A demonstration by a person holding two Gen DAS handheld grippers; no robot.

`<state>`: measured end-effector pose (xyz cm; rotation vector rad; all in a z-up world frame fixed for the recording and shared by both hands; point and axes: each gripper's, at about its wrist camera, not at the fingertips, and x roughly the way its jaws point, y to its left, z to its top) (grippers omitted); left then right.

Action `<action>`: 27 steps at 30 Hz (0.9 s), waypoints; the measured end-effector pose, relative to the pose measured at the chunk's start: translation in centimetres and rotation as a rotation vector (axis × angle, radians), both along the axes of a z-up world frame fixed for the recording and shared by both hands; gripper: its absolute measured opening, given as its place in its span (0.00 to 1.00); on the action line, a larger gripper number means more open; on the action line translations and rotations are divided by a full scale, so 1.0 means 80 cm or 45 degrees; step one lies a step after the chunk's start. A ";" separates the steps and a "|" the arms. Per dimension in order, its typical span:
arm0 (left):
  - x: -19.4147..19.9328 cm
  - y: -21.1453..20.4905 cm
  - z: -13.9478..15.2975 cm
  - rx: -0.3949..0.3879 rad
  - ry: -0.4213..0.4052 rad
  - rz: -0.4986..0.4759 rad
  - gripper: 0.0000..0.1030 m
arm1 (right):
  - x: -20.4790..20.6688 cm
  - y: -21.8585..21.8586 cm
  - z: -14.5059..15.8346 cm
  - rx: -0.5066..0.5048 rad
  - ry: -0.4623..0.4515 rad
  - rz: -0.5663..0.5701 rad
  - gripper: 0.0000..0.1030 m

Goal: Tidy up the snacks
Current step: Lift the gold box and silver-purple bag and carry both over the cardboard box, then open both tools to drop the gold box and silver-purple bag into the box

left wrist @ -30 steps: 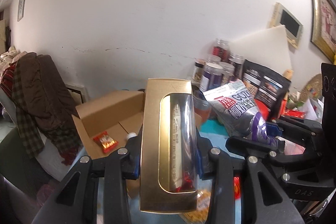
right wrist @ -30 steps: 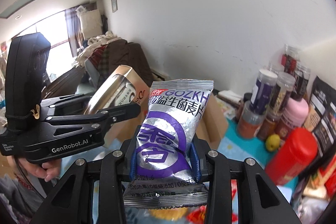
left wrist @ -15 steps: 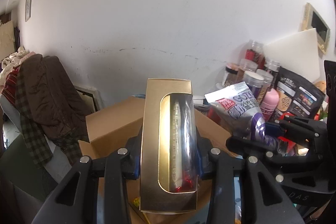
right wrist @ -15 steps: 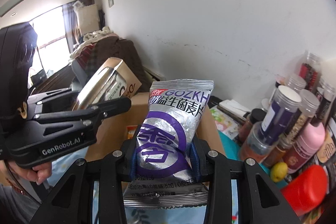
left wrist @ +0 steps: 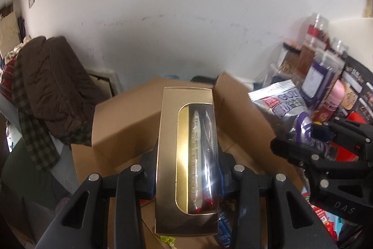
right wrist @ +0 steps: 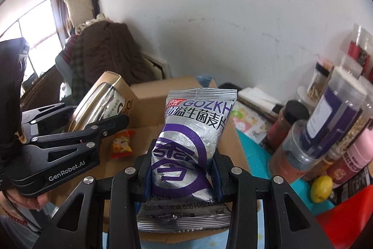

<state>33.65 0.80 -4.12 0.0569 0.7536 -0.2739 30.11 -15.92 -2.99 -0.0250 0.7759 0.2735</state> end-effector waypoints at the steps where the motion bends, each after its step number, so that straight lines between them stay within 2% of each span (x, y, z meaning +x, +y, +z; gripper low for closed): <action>1: 0.003 0.000 -0.005 0.010 0.018 0.004 0.36 | 0.005 0.002 -0.005 -0.015 0.020 0.006 0.38; 4: 0.011 0.000 -0.015 0.031 0.069 0.000 0.36 | 0.018 0.005 -0.017 -0.034 0.082 0.028 0.38; 11: 0.018 -0.006 -0.039 0.147 0.177 0.033 0.37 | 0.032 0.019 -0.052 -0.147 0.198 0.060 0.38; 20: 0.025 -0.004 -0.056 0.182 0.297 0.063 0.37 | 0.036 0.023 -0.065 -0.148 0.272 0.066 0.40; 22: 0.027 -0.004 -0.058 0.189 0.318 0.069 0.37 | 0.038 0.022 -0.066 -0.158 0.285 0.056 0.42; 24: 0.028 -0.004 -0.061 0.206 0.332 0.082 0.37 | 0.036 0.021 -0.063 -0.187 0.281 0.040 0.52; 27: 0.028 -0.003 -0.061 0.216 0.333 0.100 0.38 | 0.031 0.022 -0.059 -0.231 0.258 0.029 0.53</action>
